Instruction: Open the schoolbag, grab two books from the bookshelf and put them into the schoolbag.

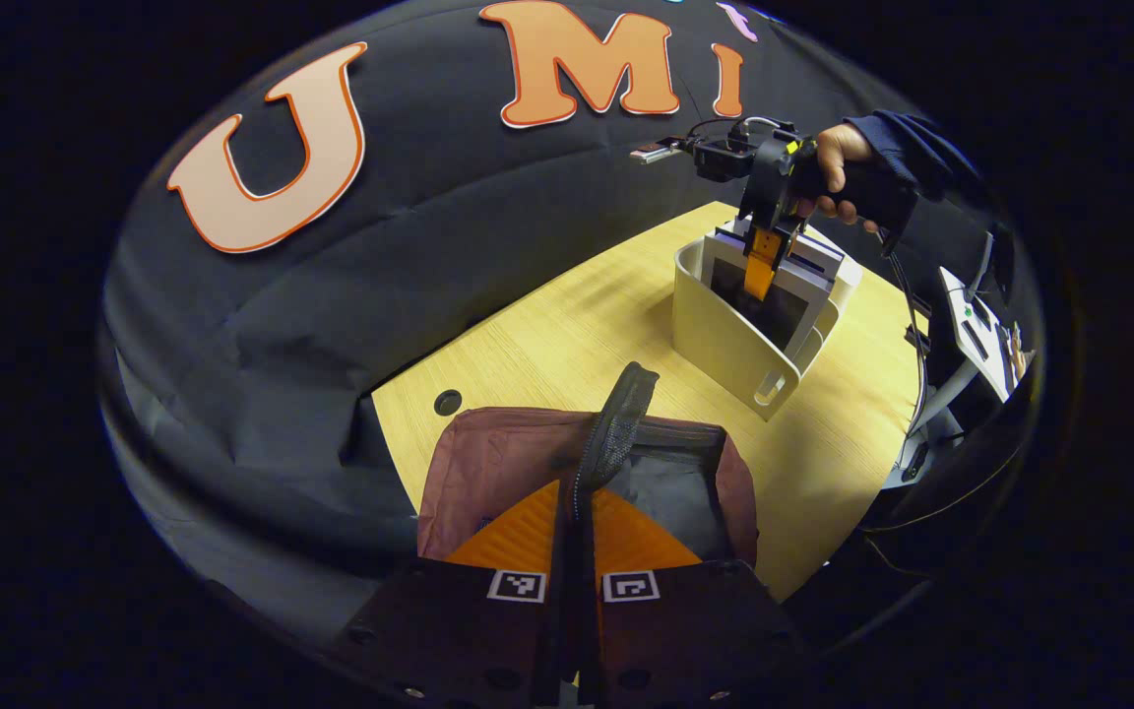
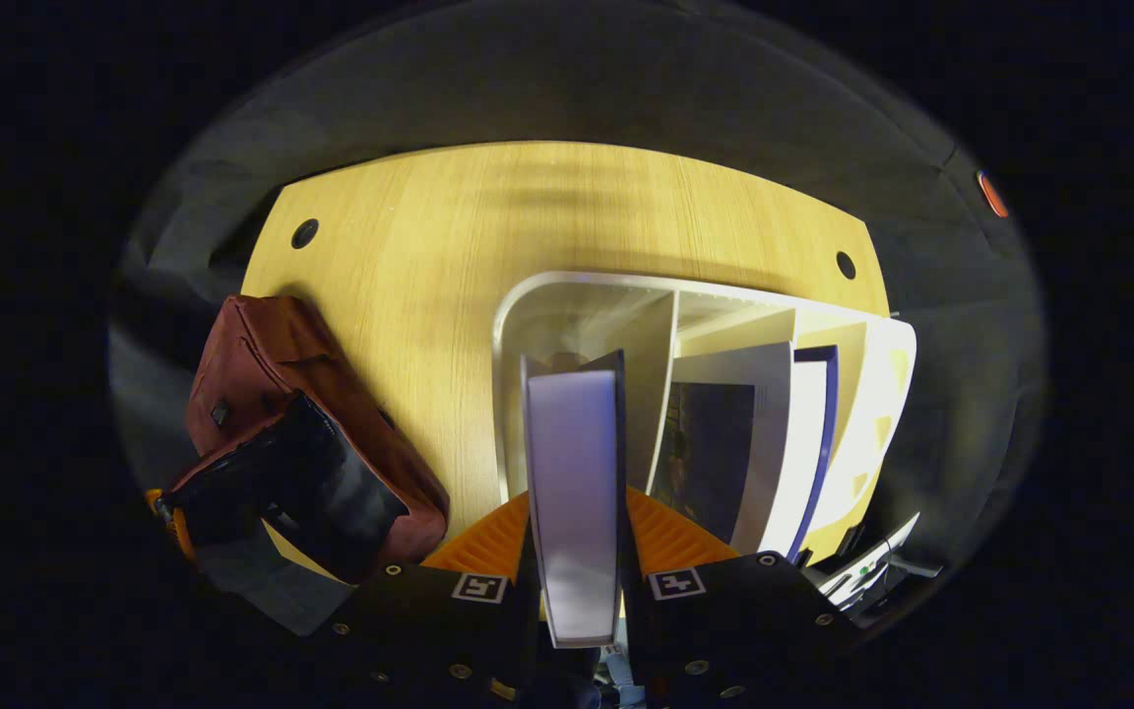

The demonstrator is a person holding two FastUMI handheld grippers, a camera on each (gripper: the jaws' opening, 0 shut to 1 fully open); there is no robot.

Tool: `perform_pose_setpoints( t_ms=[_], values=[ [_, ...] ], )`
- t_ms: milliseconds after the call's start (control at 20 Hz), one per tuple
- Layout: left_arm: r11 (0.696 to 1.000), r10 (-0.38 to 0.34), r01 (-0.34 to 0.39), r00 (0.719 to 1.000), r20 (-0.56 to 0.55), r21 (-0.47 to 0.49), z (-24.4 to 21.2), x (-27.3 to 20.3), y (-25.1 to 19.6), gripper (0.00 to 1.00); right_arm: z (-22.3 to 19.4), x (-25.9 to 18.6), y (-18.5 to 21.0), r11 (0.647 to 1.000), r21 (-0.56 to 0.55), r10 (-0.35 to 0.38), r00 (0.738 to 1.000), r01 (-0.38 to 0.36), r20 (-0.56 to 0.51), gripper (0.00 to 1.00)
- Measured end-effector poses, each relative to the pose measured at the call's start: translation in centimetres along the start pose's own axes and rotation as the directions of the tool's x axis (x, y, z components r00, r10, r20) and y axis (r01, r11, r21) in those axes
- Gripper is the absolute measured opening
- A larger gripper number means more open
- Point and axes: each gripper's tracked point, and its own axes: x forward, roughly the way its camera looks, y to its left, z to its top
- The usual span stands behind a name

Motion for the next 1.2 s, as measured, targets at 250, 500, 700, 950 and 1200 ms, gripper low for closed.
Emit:
perform_pose_setpoints(
  t_ms=[250,500,700,950,1200],
  values=[
    [1.000,-0.013,0.013,1.000,0.010,-0.011,0.0,-0.2,-0.2,0.07,0.3,-4.7,-1.5,0.999,0.031,0.011,0.999,-0.013,0.044,0.33],
    [1.000,-0.017,0.018,1.000,0.011,-0.007,0.1,-0.5,-0.5,0.07,-0.5,-14.1,-4.0,0.996,0.071,0.032,0.985,-0.045,0.170,0.33],
    [1.000,-0.025,0.025,1.000,0.006,0.003,0.4,-0.9,-0.6,0.07,-2.0,-20.5,-5.3,0.995,0.077,0.040,0.962,-0.063,0.271,0.32],
    [1.000,-0.018,0.018,1.000,-0.010,0.004,0.6,-1.3,-0.6,0.07,-5.6,-22.9,-4.2,0.984,0.085,0.120,0.934,-0.157,0.335,0.32],
    [1.000,-0.014,0.014,1.000,-0.025,-0.012,0.6,-0.8,-1.0,0.07,-9.2,-21.3,-0.4,0.950,0.082,0.258,0.904,-0.302,0.340,0.31]
  ],
)
